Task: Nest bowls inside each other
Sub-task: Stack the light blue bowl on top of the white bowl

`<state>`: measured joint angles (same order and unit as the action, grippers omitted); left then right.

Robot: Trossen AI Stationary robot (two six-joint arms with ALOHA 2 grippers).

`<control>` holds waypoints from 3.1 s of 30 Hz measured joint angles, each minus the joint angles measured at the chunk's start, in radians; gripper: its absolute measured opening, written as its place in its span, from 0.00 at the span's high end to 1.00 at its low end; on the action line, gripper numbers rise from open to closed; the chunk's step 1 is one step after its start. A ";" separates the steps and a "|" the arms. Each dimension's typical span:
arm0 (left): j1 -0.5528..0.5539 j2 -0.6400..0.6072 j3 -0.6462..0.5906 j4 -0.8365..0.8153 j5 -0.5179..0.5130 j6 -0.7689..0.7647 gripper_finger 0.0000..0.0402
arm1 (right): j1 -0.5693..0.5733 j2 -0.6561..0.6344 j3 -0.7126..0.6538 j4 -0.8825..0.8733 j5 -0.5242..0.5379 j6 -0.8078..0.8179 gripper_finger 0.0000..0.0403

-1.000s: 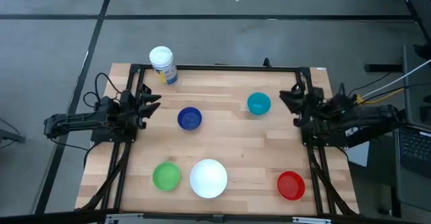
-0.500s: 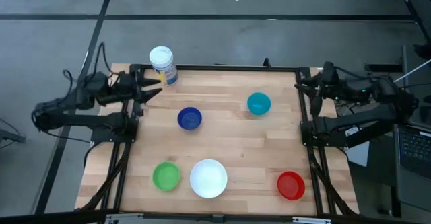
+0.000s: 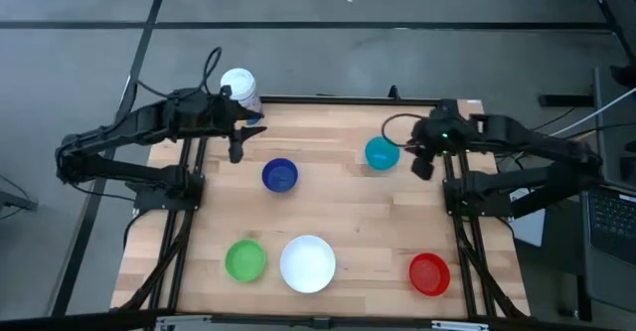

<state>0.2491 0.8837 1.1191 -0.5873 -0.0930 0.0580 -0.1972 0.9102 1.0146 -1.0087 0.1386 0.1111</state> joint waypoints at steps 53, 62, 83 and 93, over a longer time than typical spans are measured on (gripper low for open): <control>0.034 -0.182 -0.001 -0.034 0.035 -0.009 0.64 | -0.617 0.526 -0.177 0.346 -0.435 -0.091 0.69; 0.034 -0.182 -0.001 -0.030 0.043 -0.010 0.64 | -0.617 0.601 -0.177 0.346 -0.428 -0.080 0.68; 0.034 -0.182 -0.001 -0.029 0.053 -0.019 0.64 | -0.524 0.747 -0.176 0.396 -0.413 -0.073 0.98; 0.034 -0.182 -0.001 -0.036 0.041 -0.010 0.64 | -0.187 0.604 -0.174 0.393 -0.407 0.147 0.99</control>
<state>0.2834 0.7017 1.1179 -0.6229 -0.0515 0.0482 -0.3845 1.5139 0.8402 -0.6159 -0.2689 0.2583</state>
